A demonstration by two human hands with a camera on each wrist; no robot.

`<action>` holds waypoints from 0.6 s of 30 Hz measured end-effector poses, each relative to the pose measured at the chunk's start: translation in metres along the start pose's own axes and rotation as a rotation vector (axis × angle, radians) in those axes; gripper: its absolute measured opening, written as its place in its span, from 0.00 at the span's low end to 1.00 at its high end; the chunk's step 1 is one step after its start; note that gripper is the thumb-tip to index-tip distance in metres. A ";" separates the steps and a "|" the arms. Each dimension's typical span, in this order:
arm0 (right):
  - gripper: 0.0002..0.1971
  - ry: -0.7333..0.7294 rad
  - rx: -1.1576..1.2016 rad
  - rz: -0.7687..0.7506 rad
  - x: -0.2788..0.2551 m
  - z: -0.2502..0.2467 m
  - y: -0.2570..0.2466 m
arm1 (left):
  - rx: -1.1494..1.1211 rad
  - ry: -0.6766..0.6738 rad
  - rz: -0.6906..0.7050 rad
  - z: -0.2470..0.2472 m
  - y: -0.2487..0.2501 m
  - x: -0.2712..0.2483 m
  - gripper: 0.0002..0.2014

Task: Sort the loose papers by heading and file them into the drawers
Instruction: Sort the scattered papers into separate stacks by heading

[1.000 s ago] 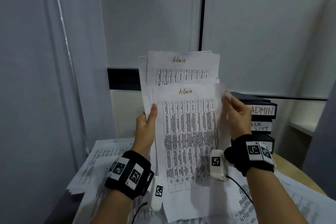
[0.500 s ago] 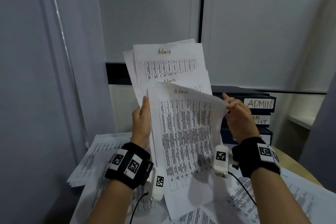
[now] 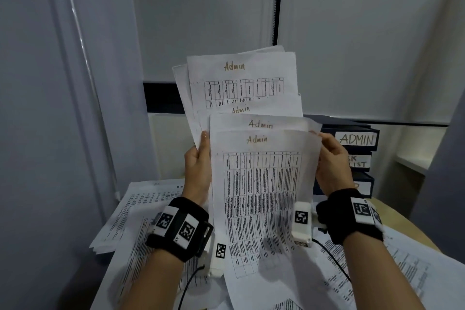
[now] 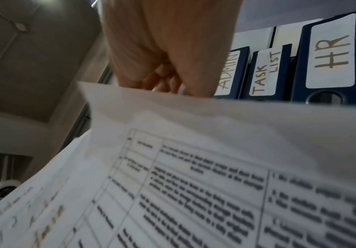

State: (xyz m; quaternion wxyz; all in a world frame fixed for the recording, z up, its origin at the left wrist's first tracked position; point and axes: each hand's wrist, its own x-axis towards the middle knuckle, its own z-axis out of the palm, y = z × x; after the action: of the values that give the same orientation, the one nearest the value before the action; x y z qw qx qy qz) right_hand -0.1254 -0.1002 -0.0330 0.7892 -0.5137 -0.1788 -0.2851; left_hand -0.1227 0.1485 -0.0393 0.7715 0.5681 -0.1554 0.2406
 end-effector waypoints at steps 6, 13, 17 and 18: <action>0.04 0.255 -0.083 -0.161 0.001 0.015 0.007 | 0.096 -0.007 0.038 0.006 -0.011 -0.010 0.28; 0.17 0.249 -0.022 -0.189 0.004 0.032 0.007 | 0.291 -0.109 0.249 0.028 -0.015 -0.032 0.15; 0.61 -0.071 -0.323 0.016 0.010 0.010 -0.009 | 0.141 0.073 0.315 0.025 0.017 -0.012 0.05; 0.64 -0.153 -0.384 0.056 0.011 0.005 -0.015 | 0.119 0.060 0.343 0.024 0.028 -0.005 0.07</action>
State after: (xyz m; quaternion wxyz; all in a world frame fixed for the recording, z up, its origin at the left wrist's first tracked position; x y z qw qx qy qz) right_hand -0.1264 -0.1035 -0.0141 0.6684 -0.6798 -0.1663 -0.2520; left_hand -0.1416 0.1311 -0.0122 0.6887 0.5703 -0.2122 0.3942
